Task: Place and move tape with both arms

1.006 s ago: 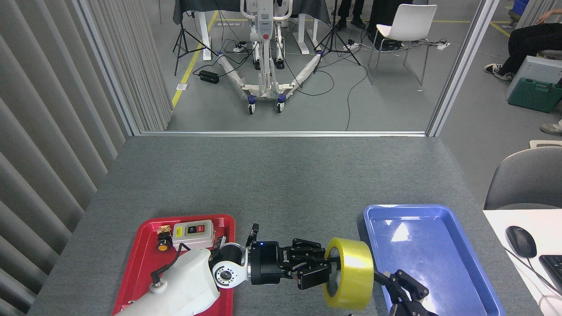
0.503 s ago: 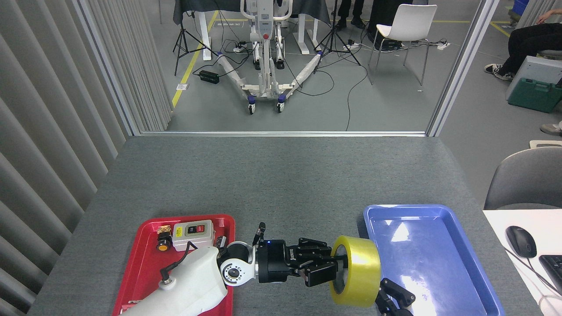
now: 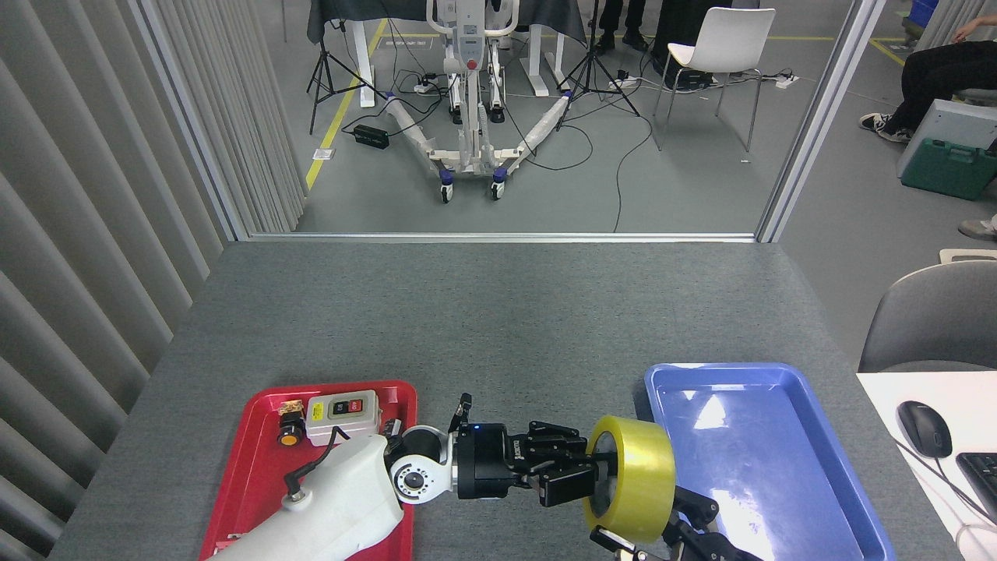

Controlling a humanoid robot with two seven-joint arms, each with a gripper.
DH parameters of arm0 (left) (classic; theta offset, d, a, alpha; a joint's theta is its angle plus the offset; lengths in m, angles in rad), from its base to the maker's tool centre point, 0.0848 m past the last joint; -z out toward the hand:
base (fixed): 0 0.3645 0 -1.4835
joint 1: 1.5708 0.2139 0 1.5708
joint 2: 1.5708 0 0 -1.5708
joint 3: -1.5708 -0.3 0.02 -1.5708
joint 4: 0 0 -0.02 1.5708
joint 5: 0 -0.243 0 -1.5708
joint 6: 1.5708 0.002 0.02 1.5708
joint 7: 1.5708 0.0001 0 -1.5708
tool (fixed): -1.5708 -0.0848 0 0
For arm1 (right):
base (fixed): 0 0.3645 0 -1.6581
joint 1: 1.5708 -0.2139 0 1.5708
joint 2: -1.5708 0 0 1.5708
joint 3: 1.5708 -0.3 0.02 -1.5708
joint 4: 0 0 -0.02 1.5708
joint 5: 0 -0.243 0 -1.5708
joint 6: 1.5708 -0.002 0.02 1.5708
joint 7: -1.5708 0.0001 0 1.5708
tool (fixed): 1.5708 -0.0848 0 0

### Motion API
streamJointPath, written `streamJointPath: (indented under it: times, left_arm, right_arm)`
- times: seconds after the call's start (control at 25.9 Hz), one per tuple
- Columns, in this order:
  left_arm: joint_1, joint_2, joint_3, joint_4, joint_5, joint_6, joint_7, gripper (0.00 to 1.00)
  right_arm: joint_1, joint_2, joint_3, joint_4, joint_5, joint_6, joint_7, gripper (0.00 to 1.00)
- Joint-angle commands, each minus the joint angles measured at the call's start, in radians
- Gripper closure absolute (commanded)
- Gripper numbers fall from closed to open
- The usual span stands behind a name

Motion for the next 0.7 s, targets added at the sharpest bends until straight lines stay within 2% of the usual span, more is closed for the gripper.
streamJointPath:
  times: [0.0, 0.19, 0.31, 0.5, 0.66]
  left_arm:
    - [-0.009, 0.008, 0.008, 0.005, 0.0, -0.001, -0.005, 0.0]
    - [-0.009, 0.037, 0.045, -0.01, 0.002, -0.001, -0.006, 0.0]
    - [-0.016, 0.065, 0.106, -0.002, 0.017, -0.001, 0.001, 0.0]
    - [-0.001, 0.109, 0.203, 0.01, 0.008, 0.002, 0.0, 0.0]
    - [0.083, 0.177, 0.261, -0.011, -0.032, 0.456, 0.044, 0.0]
  right_arm:
    - [-0.001, -0.01, -0.015, 0.001, 0.003, 0.003, 0.002, 1.0]
    - [0.018, -0.01, -0.066, 0.006, 0.003, 0.003, 0.004, 1.0]
    - [0.045, -0.009, -0.132, 0.016, 0.001, 0.003, 0.009, 1.0]
    - [0.056, -0.007, -0.235, 0.101, -0.006, 0.003, 0.07, 1.0]
    - [0.041, -0.003, -0.254, 0.171, -0.018, 0.003, 0.209, 1.0]
